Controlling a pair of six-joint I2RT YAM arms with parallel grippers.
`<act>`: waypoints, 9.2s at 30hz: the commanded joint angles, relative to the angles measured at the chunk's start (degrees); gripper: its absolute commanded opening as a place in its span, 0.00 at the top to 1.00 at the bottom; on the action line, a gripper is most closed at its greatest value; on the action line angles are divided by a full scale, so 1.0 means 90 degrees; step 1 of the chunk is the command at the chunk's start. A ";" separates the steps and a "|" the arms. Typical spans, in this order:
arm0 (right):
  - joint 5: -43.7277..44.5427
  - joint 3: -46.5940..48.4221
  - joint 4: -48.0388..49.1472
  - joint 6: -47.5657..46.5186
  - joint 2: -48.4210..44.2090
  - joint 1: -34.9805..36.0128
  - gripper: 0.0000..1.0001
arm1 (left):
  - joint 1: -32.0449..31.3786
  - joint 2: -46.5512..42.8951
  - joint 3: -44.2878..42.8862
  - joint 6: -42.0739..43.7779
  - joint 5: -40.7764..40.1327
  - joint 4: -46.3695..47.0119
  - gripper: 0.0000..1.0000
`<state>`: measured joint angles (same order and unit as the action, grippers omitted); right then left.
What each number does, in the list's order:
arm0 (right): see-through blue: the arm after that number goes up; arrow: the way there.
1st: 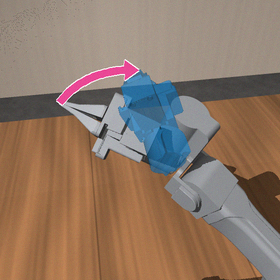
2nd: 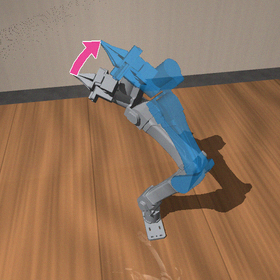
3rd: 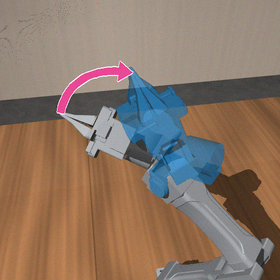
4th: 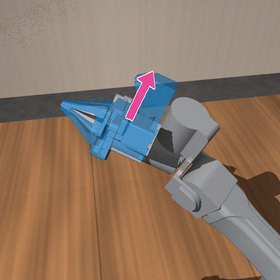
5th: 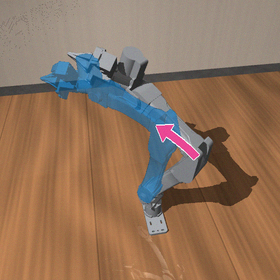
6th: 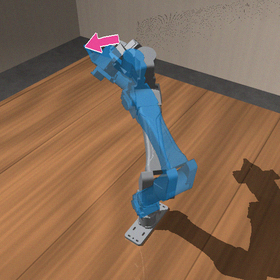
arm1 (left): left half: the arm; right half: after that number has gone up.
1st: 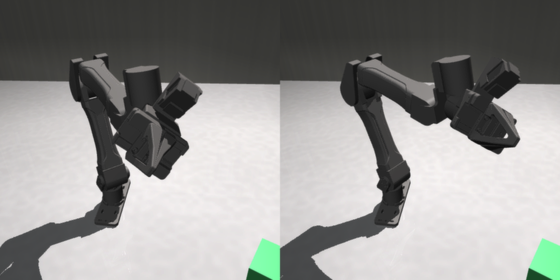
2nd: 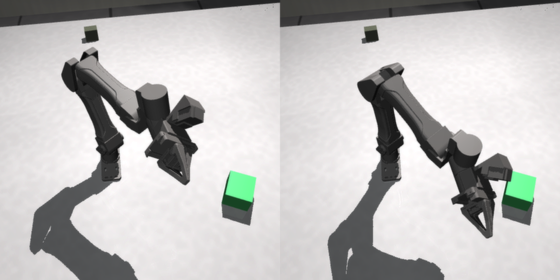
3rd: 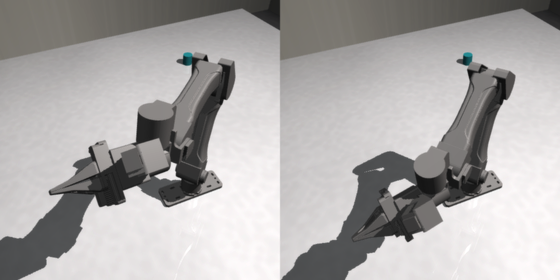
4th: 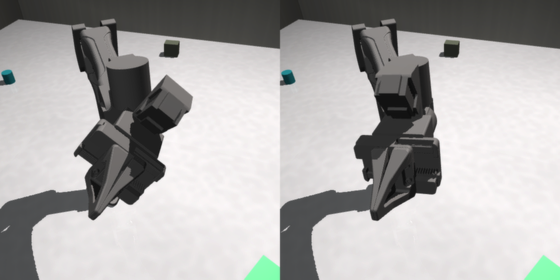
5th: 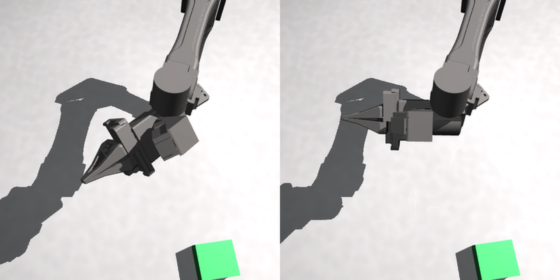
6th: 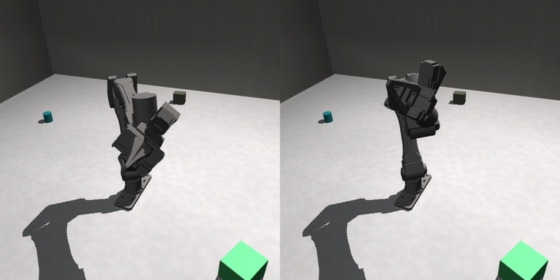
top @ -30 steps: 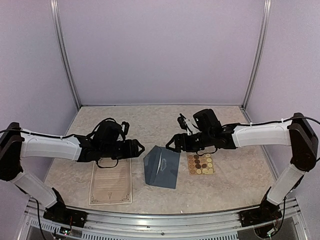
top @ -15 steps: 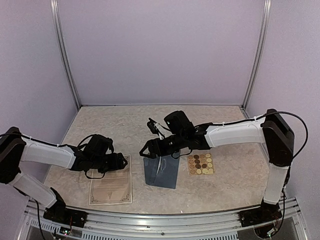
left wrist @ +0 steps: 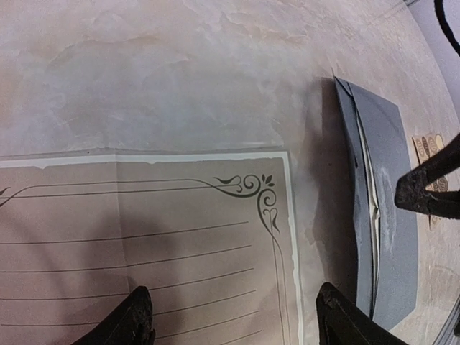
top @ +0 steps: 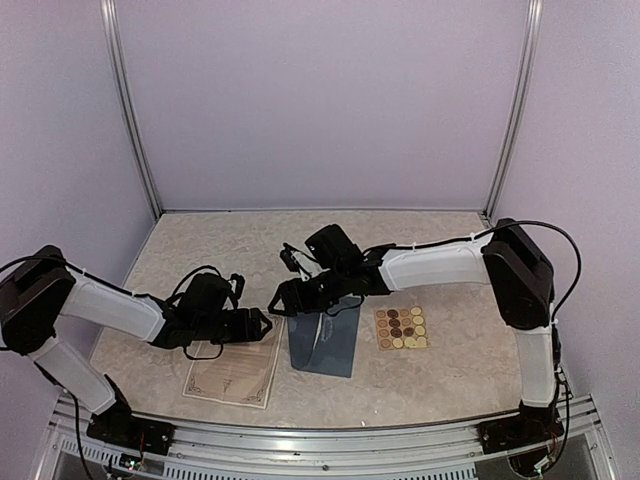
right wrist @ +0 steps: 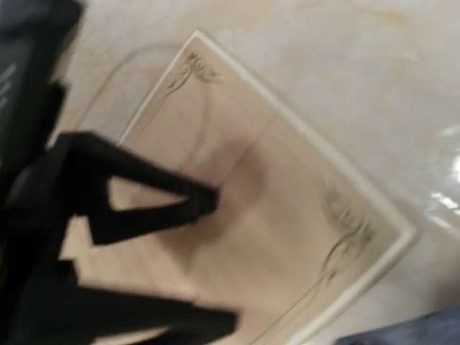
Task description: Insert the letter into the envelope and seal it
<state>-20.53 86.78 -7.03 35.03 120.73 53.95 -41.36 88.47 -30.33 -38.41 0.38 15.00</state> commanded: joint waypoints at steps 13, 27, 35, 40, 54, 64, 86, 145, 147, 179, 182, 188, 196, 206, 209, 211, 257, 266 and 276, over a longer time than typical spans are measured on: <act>-0.0503 0.1484 -0.1212 -0.0895 0.1261 -0.0643 0.41 | -0.0370 0.0233 0.0044 0.0319 0.0217 0.0147 0.39; -0.0538 0.0750 -0.1433 -0.1082 0.1030 -0.0694 0.41 | -0.0190 -0.1112 0.0037 -0.0461 -0.0577 -0.1238 0.21; -0.0033 -0.0917 -0.1111 -0.0633 -0.0011 -0.0710 0.42 | -0.0072 -0.0395 0.0033 -0.0371 -0.0348 -0.0691 0.21; -0.0069 -0.1641 -0.1030 -0.0402 -0.0747 -0.0713 0.42 | -0.0137 0.0274 -0.0151 -0.0047 -0.0084 -0.0099 0.21; -0.0772 -0.1072 -0.0827 -0.0609 -0.0506 -0.1122 0.41 | -0.0765 0.1038 -0.1075 0.0709 0.0003 0.0046 0.21; -0.1330 -0.0292 -0.1055 -0.0854 0.0303 -0.1210 0.43 | -0.0674 -0.0369 -0.0622 0.0089 -0.0593 -0.1203 0.21; -0.2076 -0.0537 -0.0904 -0.0433 0.0708 -0.1065 0.48 | -0.0736 -0.0945 0.0693 -0.0828 0.0102 -0.1062 0.32; -0.3178 -0.0538 0.0240 -0.0346 -0.3207 -0.1050 1.00 | 0.1373 -0.3056 0.1028 -0.0920 -0.0082 -0.0671 0.20; -0.3290 -0.0609 0.0337 -0.0298 -0.3378 -0.1053 1.00 | 0.1441 -0.3154 0.1132 -0.1000 -0.0109 -0.0579 0.20; -0.2796 -0.2708 0.1810 0.0790 -0.3076 -0.1021 1.00 | -0.1038 -0.1792 0.1079 -0.0494 0.2523 0.3598 0.21; -0.2821 -0.2962 0.2025 0.0893 -0.3052 -0.0996 1.00 | -0.1094 -0.1457 0.0997 -0.0605 0.2571 0.3910 0.30; -0.2761 -0.3114 0.2086 0.0930 -0.3079 -0.0996 1.00 | -0.1117 -0.1069 0.0897 -0.0663 0.2568 0.4045 0.56; -0.2779 -0.3192 0.2158 0.0920 -0.3032 -0.1037 1.00 | -0.1117 -0.1165 0.0876 -0.0532 0.2490 0.3638 0.94; -0.2254 -0.3282 0.1556 -0.0007 -0.3658 -0.1115 0.40 | -0.1117 -0.1945 0.0815 -0.0312 0.2144 0.2951 1.00; -0.1841 -0.3429 0.1422 0.0032 -0.4050 -0.1118 0.25 | -0.1125 -0.2359 0.0681 -0.0303 0.1822 0.2717 1.00; -0.1695 -0.3518 0.1439 0.0155 -0.4230 -0.1107 0.21 | -0.1127 -0.2616 0.0614 -0.0301 0.1620 0.2605 1.00; -0.2992 -0.3495 0.3714 0.1059 -0.3931 -0.0165 1.00 | -0.1390 -0.2474 0.0141 -0.0245 0.2085 0.2343 0.42; -0.2708 -0.3416 0.3100 0.0756 -0.3753 -0.0170 1.00 | -0.1381 -0.2524 0.0254 -0.0385 0.2386 0.2745 0.85; -0.0337 -0.3502 0.0780 0.0509 -0.4134 -0.0213 0.27 | -0.1405 -0.2196 -0.0091 -0.0284 0.1615 0.1592 1.00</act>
<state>-35.09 56.03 10.94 40.07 86.63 52.01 -54.04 66.48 -27.81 -42.15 18.96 35.99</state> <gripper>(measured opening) 0.639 0.004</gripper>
